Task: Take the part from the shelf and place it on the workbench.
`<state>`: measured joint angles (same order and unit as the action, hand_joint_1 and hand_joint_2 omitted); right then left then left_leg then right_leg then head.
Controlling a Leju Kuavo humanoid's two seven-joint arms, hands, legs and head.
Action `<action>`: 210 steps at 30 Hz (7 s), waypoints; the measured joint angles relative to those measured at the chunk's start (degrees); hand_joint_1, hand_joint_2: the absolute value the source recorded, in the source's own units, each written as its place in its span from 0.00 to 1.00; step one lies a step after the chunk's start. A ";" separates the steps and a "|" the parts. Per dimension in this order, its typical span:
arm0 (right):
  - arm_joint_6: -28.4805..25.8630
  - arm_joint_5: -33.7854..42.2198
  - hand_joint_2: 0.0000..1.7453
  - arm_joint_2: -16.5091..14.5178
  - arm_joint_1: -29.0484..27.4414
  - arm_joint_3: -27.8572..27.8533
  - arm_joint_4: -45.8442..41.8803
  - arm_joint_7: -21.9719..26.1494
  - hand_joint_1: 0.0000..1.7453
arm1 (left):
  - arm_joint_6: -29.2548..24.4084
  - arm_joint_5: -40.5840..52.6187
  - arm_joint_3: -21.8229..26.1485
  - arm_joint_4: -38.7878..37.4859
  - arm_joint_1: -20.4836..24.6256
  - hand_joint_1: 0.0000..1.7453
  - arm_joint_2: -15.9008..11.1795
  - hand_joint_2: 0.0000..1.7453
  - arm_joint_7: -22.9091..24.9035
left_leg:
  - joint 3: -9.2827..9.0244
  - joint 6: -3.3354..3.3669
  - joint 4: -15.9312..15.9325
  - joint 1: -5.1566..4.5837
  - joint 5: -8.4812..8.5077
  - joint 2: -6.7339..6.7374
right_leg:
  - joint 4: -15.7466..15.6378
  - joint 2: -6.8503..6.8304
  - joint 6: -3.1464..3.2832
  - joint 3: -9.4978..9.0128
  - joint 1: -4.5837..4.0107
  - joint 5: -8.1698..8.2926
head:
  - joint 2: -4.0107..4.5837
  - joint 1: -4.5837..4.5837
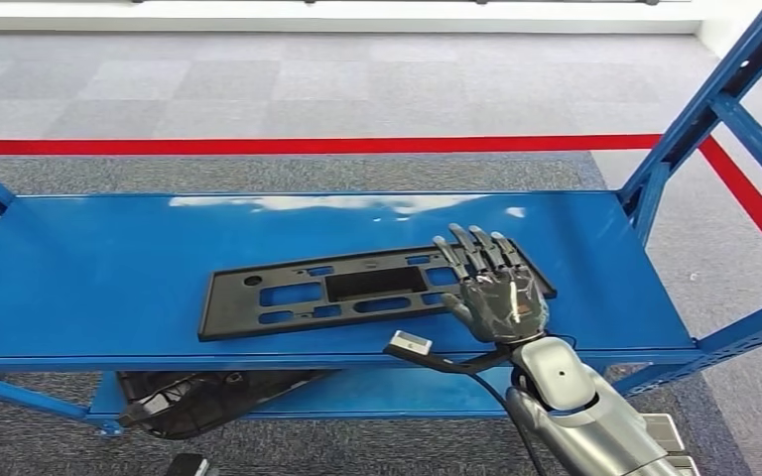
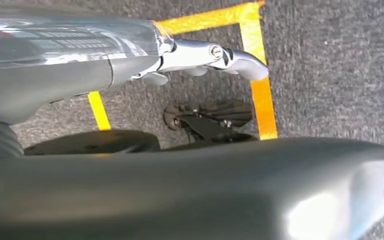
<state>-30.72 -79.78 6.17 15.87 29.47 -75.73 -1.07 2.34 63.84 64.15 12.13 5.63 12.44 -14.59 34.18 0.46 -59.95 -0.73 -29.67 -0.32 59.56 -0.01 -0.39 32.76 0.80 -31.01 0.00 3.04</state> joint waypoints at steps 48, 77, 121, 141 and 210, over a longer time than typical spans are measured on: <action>22.98 12.57 1.00 20.53 -0.29 12.60 -21.05 1.62 0.00 | -1.12 -4.12 5.68 0.00 -0.72 0.00 0.40 0.00 -2.60 | -0.22 0.30 0.03 0.13 -0.18 -0.04 | -0.13 -0.04 -0.33 -0.23 -0.16 -0.11 | 0.00 0.00; 8.07 -8.62 1.00 2.90 4.15 17.28 2.43 -7.04 0.00 | -1.84 1.13 2.20 0.00 -0.71 0.00 0.94 0.00 -1.09 | -0.27 0.30 0.03 0.13 -0.18 -0.03 | -0.13 -0.03 -0.33 -0.28 -0.16 -0.11 | 0.00 0.00; -3.93 -10.25 1.00 2.05 3.11 3.04 18.94 -9.74 1.00 | -2.76 2.40 0.82 0.00 -0.31 0.00 0.68 0.00 -3.26 | -0.55 0.30 0.03 0.12 -0.19 -0.03 | -0.14 -0.02 -0.33 -0.51 -0.16 -0.13 | 0.00 0.00; -6.99 -10.29 1.00 6.73 -1.01 4.14 8.96 -15.18 1.00 | -3.14 3.34 -0.61 0.00 -0.53 0.00 0.64 1.00 -5.47 | -0.47 0.30 0.03 0.09 -0.19 -0.03 | -0.14 -0.03 -0.34 -0.46 -0.14 -0.13 | 0.00 0.00; 39.75 80.10 1.00 8.78 -21.47 -0.02 -31.95 22.04 1.00 | -2.99 -2.11 6.93 0.00 -1.38 0.00 -0.31 1.00 -7.13 | 2.85 -1.47 -13.23 0.86 -8.20 -0.05 | -0.34 -0.80 0.93 0.69 0.37 1.35 | 0.00 0.07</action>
<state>9.03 0.32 14.96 -5.60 29.45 -107.68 20.97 -0.64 61.72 71.08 12.13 4.26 12.13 -21.72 37.03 -1.01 -73.18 0.13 -37.87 -0.37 59.22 -0.80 0.55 33.45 1.17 -29.66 0.00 3.10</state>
